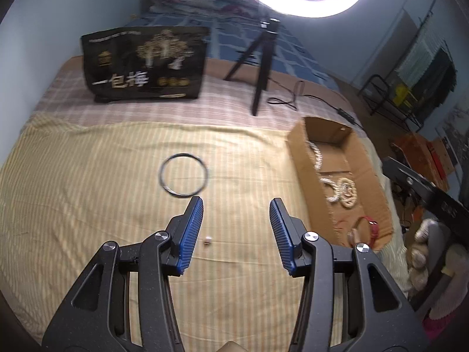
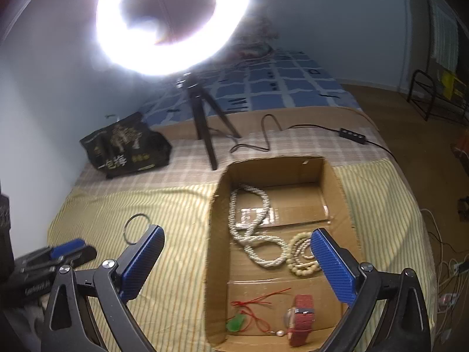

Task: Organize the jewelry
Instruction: 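Move both open tools back over the bed toward the bangle and pearl bead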

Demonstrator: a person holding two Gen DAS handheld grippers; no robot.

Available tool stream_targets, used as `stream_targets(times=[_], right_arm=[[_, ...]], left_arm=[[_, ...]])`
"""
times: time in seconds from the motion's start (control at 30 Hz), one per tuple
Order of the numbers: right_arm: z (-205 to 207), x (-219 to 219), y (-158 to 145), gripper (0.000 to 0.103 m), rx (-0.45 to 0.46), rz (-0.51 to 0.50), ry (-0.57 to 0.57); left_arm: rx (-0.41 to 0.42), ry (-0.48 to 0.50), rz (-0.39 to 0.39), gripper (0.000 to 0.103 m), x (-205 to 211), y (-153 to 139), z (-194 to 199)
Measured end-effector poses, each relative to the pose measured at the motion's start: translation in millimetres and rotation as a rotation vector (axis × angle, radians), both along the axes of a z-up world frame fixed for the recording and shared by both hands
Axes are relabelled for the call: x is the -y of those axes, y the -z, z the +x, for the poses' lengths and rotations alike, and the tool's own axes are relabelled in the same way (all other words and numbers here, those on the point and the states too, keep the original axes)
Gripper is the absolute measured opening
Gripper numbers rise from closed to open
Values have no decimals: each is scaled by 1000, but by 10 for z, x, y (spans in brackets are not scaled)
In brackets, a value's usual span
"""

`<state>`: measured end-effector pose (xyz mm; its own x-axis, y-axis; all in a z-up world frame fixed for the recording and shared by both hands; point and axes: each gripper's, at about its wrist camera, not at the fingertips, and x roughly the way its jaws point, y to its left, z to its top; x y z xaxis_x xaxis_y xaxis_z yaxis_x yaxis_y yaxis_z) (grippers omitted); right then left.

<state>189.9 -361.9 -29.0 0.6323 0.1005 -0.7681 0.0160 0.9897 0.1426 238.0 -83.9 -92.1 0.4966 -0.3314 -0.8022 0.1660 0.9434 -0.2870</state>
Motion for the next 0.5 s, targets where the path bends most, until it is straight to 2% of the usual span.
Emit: stream_targets(times=[0.23,0.5], right_arm=[[-3,-386,78,103,-18,-18,-105],[-47,-905,371,103,-81,-22,-262]], left_arm=[[-29,-68,40,48,-334,154,162],[-92,-140,22,48,-590,364,376]])
